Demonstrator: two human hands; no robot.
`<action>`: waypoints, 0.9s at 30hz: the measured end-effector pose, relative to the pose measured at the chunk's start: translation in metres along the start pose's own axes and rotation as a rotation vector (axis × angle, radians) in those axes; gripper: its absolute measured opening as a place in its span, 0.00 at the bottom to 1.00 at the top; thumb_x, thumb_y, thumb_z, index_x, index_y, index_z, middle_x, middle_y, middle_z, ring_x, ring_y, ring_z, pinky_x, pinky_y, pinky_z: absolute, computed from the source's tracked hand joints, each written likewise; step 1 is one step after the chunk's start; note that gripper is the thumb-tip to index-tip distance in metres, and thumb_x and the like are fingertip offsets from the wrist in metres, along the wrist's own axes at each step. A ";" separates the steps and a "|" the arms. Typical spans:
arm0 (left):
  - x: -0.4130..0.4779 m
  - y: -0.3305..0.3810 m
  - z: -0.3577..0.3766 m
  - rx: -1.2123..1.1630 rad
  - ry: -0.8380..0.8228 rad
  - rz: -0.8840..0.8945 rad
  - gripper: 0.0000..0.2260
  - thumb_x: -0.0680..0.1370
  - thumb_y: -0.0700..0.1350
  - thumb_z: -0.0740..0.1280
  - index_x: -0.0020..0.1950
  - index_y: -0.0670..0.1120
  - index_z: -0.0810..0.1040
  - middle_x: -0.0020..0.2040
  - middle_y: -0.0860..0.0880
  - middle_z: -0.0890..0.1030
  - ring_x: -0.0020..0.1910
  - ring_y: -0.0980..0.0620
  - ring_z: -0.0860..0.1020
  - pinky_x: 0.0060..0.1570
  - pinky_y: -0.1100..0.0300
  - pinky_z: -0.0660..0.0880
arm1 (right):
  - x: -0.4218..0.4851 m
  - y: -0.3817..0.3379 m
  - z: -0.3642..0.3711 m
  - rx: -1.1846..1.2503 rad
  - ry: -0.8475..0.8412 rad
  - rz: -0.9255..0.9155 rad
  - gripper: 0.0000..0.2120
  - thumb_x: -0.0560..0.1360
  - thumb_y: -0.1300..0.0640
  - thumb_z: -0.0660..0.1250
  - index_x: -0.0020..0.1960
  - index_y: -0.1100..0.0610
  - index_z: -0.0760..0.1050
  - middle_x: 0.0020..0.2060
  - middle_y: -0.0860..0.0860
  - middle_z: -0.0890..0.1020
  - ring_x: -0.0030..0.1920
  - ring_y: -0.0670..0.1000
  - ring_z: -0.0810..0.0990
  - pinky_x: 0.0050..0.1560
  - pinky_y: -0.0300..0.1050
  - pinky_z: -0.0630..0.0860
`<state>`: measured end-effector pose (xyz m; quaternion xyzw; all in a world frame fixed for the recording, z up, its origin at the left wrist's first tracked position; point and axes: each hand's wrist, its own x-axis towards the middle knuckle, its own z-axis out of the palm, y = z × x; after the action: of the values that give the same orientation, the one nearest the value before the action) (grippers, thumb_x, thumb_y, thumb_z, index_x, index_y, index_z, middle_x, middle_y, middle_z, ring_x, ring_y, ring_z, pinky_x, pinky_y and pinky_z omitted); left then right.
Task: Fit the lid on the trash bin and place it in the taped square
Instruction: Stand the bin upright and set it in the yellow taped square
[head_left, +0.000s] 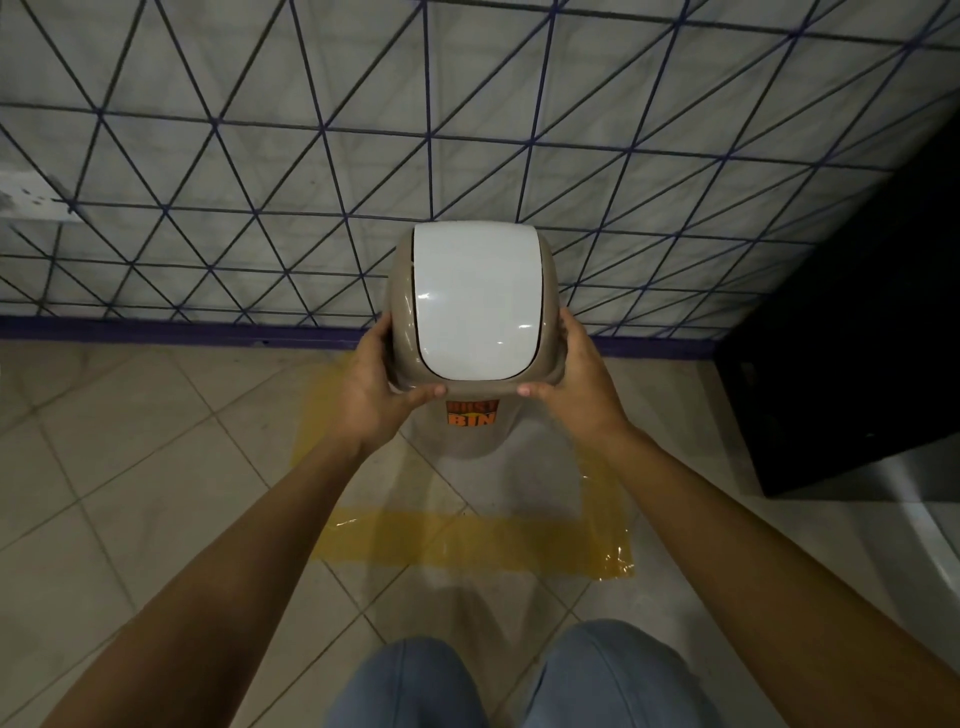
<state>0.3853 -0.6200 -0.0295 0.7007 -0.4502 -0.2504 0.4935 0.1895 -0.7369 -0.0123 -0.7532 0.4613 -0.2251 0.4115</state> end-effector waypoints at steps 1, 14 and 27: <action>0.003 0.000 0.000 -0.003 -0.002 -0.010 0.44 0.65 0.43 0.78 0.75 0.47 0.58 0.68 0.55 0.67 0.64 0.60 0.66 0.60 0.68 0.69 | 0.002 0.000 0.001 0.010 0.004 0.003 0.50 0.63 0.63 0.77 0.75 0.52 0.50 0.73 0.51 0.63 0.73 0.52 0.59 0.70 0.58 0.63; 0.022 -0.005 -0.004 0.038 -0.023 -0.037 0.42 0.68 0.44 0.75 0.76 0.47 0.55 0.71 0.48 0.68 0.68 0.49 0.67 0.63 0.54 0.70 | 0.018 0.002 0.007 0.063 0.077 0.001 0.48 0.60 0.62 0.79 0.73 0.54 0.57 0.69 0.53 0.69 0.68 0.52 0.67 0.67 0.54 0.68; 0.029 -0.006 -0.008 -0.074 -0.063 -0.182 0.43 0.66 0.41 0.77 0.75 0.48 0.56 0.71 0.47 0.66 0.68 0.48 0.67 0.59 0.57 0.72 | 0.025 0.005 0.005 0.129 -0.004 0.083 0.48 0.61 0.60 0.79 0.74 0.54 0.56 0.70 0.54 0.66 0.69 0.53 0.65 0.68 0.52 0.66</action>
<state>0.4074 -0.6406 -0.0288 0.7116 -0.3905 -0.3328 0.4799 0.2018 -0.7582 -0.0203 -0.7059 0.4757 -0.2356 0.4689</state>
